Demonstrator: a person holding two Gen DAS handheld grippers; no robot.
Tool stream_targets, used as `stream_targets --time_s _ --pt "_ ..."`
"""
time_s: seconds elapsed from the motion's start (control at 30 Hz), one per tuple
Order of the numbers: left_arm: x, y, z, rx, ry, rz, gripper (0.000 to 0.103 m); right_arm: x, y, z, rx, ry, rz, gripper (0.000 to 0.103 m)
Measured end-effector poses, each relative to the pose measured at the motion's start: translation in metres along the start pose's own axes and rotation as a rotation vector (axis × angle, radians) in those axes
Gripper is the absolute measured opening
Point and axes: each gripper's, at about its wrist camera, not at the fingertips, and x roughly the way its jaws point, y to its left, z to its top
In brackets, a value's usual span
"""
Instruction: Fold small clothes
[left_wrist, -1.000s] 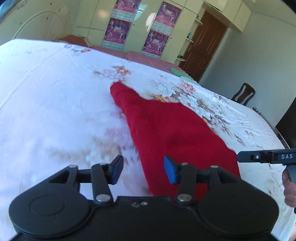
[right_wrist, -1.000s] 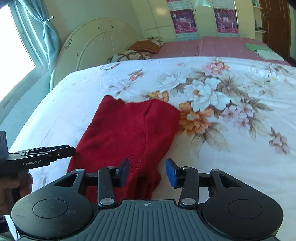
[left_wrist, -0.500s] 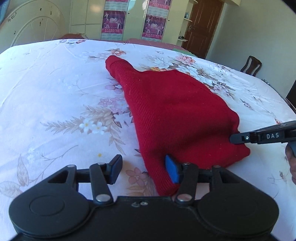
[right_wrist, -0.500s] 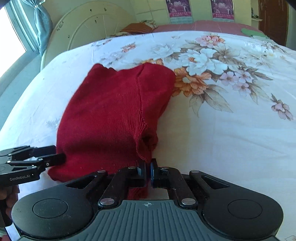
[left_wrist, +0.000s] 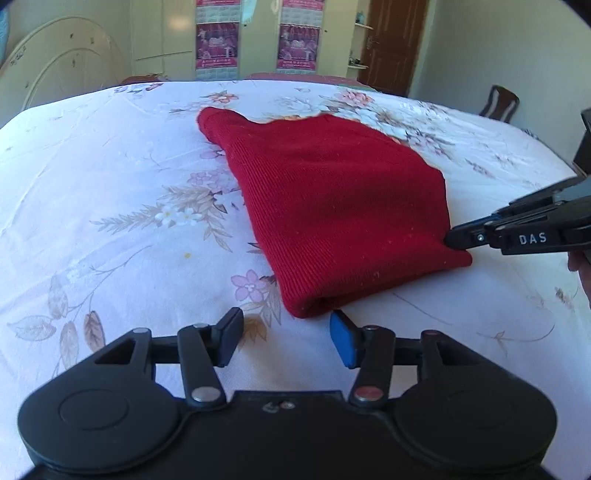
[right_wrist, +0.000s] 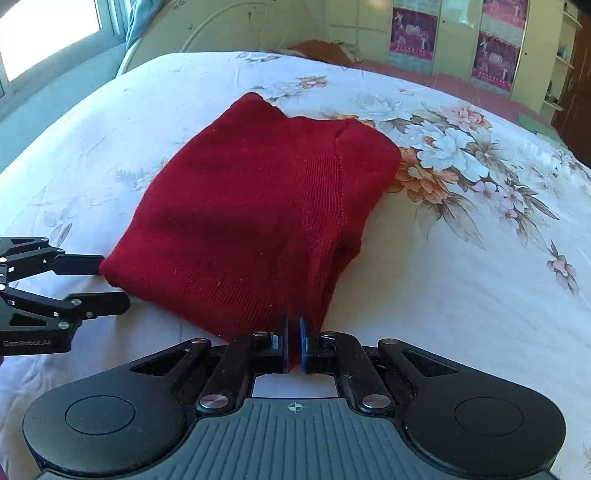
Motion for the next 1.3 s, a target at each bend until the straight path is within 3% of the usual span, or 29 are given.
stream_targets --time_s 0.07,0.13,0.17,0.23,0.27,0.3,0.37,0.4,0.43,0.47,0.7,1.0,1.17,1.3 --pt "-0.012 0.002 0.0 -0.029 -0.052 0.013 0.064 -0.015 -0.003 0.004 0.043 -0.038 0.012 0.003" --pt "-0.007 -0.002 -0.003 -0.019 -0.021 0.048 0.066 -0.033 -0.002 0.008 0.047 -0.12 0.032 0.003" --pt "-0.001 -0.005 -0.006 -0.009 0.017 0.057 0.067 -0.032 -0.002 0.01 0.044 -0.118 0.025 0.003" --pt "0.003 -0.016 -0.014 0.054 0.005 0.099 0.07 -0.007 -0.005 0.01 0.069 0.01 0.016 0.003" --pt "0.001 -0.021 -0.014 0.062 0.009 0.118 0.07 0.006 -0.006 0.004 0.073 0.062 0.021 0.013" --pt "-0.003 -0.024 -0.012 0.044 0.022 0.116 0.071 0.004 -0.007 0.002 0.079 0.035 0.017 0.02" --pt "-0.021 -0.03 -0.012 0.011 -0.011 0.096 0.086 -0.009 -0.01 0.002 0.151 0.037 -0.023 0.058" --pt "-0.031 -0.035 -0.013 0.004 -0.043 0.108 0.092 -0.025 -0.012 -0.002 0.183 -0.021 -0.024 0.071" --pt "-0.044 -0.042 -0.015 0.003 -0.082 0.125 0.098 -0.046 -0.011 -0.008 0.197 -0.107 -0.028 0.091" --pt "-0.054 -0.049 -0.017 0.006 -0.11 0.136 0.101 -0.061 -0.009 -0.013 0.191 -0.158 -0.042 0.1" --pt "-0.124 -0.097 -0.032 0.003 -0.176 0.14 0.103 -0.155 0.01 -0.06 0.174 -0.279 -0.097 0.1" --pt "-0.226 -0.143 -0.071 0.006 -0.301 0.13 0.103 -0.263 0.041 -0.128 0.214 -0.342 -0.144 0.103" --pt "-0.26 -0.147 -0.082 -0.028 -0.355 0.164 0.103 -0.302 0.059 -0.154 0.215 -0.365 -0.185 0.103" --pt "-0.275 -0.147 -0.083 -0.038 -0.349 0.145 0.102 -0.318 0.065 -0.164 0.212 -0.362 -0.19 0.103"
